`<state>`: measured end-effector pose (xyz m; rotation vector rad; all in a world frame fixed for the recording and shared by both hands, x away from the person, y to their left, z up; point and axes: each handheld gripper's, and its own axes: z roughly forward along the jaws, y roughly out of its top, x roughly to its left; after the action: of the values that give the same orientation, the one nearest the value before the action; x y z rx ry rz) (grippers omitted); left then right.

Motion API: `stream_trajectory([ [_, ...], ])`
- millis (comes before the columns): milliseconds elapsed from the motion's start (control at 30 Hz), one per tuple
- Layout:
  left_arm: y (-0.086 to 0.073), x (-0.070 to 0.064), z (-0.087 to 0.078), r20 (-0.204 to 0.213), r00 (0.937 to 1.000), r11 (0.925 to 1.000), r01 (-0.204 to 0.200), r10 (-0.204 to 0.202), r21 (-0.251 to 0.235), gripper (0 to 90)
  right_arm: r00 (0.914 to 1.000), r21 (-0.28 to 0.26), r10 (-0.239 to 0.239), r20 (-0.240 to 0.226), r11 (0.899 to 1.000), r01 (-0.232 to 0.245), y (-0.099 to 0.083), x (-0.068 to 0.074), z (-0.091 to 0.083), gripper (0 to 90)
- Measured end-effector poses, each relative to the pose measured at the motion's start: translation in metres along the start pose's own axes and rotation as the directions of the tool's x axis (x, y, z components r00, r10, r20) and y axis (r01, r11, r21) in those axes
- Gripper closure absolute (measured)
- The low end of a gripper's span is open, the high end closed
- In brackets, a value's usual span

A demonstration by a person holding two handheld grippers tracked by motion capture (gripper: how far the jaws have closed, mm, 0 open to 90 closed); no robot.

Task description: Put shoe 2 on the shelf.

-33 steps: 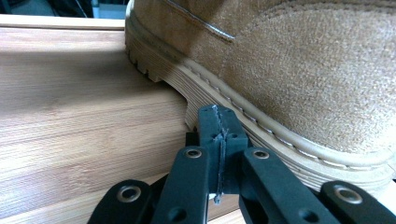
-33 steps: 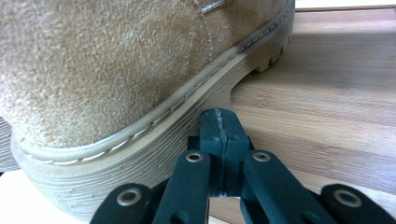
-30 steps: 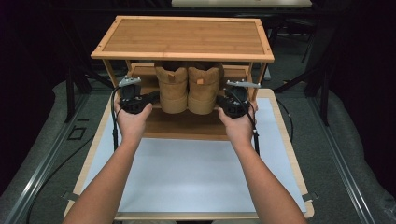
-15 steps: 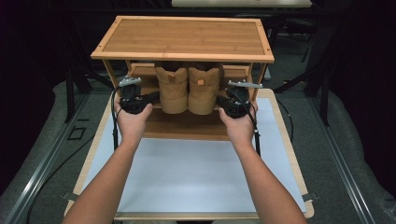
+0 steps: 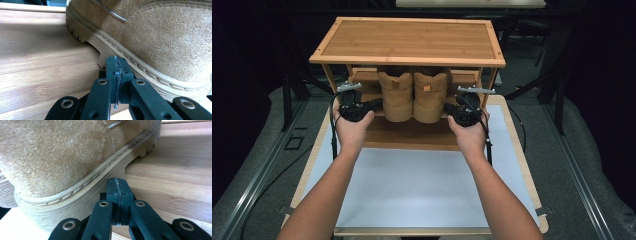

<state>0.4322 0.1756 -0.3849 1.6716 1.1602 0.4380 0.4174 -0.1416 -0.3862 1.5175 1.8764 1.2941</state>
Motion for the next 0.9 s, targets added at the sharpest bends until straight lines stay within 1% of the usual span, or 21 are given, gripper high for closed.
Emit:
stream_trajectory([
  [33, 0.000, 0.000, -0.001, 0.001, 1.0000, 1.0000, -0.002, 0.002, -0.001, 88.8, 0.9995, 0.019, -0.006, -0.030, 1.000, 0.006, 0.001, -0.001, -0.002, 90.0],
  [100, 0.001, -0.001, -0.003, 0.003, 1.0000, 1.0000, -0.005, 0.005, -0.001, 88.7, 0.9998, 0.017, -0.010, -0.017, 1.000, 0.010, 0.001, -0.001, -0.003, 90.0],
  [133, 0.001, -0.001, -0.005, 0.007, 1.0000, 1.0000, -0.007, 0.007, 0.002, 88.7, 0.9994, 0.023, -0.010, -0.032, 1.000, 0.011, 0.001, -0.002, -0.004, 90.0],
  [167, 0.002, -0.002, -0.007, 0.009, 0.9999, 0.9999, -0.010, 0.009, 0.007, 88.7, 0.9996, 0.027, -0.009, -0.027, 1.000, 0.009, 0.001, -0.002, -0.004, 90.0],
  [200, 0.003, -0.002, -0.008, 0.009, 0.9999, 0.9999, -0.012, 0.012, 0.007, 88.7, 0.9999, 0.017, -0.009, -0.007, 1.000, 0.009, 0.000, -0.001, -0.004, 90.0],
  [233, 0.003, -0.001, -0.010, 0.012, 0.9998, 0.9998, -0.015, 0.014, 0.012, 88.7, 0.9999, 0.015, -0.011, -0.007, 1.000, 0.011, 0.000, -0.001, -0.005, 90.0],
  [267, 0.004, -0.001, -0.011, 0.016, 0.9997, 0.9997, -0.016, 0.016, 0.017, 88.7, 0.9998, 0.030, -0.017, -0.006, 0.999, 0.017, 0.000, -0.001, -0.007, 90.0],
  [300, 0.004, -0.002, -0.013, 0.018, 0.9997, 0.9997, -0.016, 0.015, 0.018, 88.7, 0.9994, 0.035, -0.017, -0.032, 0.999, 0.018, 0.001, -0.002, -0.009, 90.0],
  [333, 0.005, -0.001, -0.016, 0.017, 0.9996, 0.9994, -0.024, 0.024, 0.024, 88.7, 0.9992, 0.035, -0.019, -0.034, 0.999, 0.020, 0.001, -0.002, -0.010, 90.0],
  [367, 0.006, -0.001, -0.019, 0.018, 0.9995, 0.9994, -0.027, 0.027, 0.024, 88.7, 0.9992, 0.033, -0.023, -0.031, 0.999, 0.024, 0.001, -0.002, -0.012, 90.0],
  [400, 0.008, -0.001, -0.023, 0.016, 0.9993, 0.9992, -0.033, 0.033, 0.022, 88.6, 0.9996, 0.019, -0.026, -0.011, 0.999, 0.026, 0.001, -0.002, -0.013, 90.0],
  [567, 0.011, 0.001, -0.038, 0.012, 0.9986, 0.9985, -0.051, 0.051, 0.019, 88.2, 0.9992, 0.017, -0.040, -0.006, 0.999, 0.041, 0.002, -0.006, -0.024, 90.0],
  [633, 0.010, 0.002, -0.044, 0.012, 0.9984, 0.9983, -0.056, 0.055, 0.017, 88.2, 0.9990, 0.019, -0.044, -0.011, 0.999, 0.044, 0.001, -0.008, -0.029, 90.0],
  [667, 0.010, 0.003, -0.047, 0.011, 0.9981, 0.9980, -0.060, 0.060, 0.019, 88.1, 0.9989, 0.029, -0.047, -0.009, 0.998, 0.047, 0.002, -0.009, -0.032, 90.0],
  [733, 0.009, 0.004, -0.052, 0.012, 0.9978, 0.9977, -0.066, 0.066, 0.015, 87.5, 0.9988, 0.025, -0.046, -0.015, 0.999, 0.046, 0.001, -0.010, -0.037, 90.0],
  [833, 0.008, 0.006, -0.061, 0.011, 0.9968, 0.9968, -0.079, 0.079, 0.013, 86.7, 0.9975, 0.027, -0.070, -0.009, 0.997, 0.070, 0.000, -0.012, -0.044, 90.0],
  [900, 0.006, 0.007, -0.067, 0.014, 0.9964, 0.9964, -0.084, 0.084, 0.007, 86.2, 0.9964, 0.018, -0.085, 0.004, 0.996, 0.085, -0.003, -0.012, -0.050, 90.0],
])
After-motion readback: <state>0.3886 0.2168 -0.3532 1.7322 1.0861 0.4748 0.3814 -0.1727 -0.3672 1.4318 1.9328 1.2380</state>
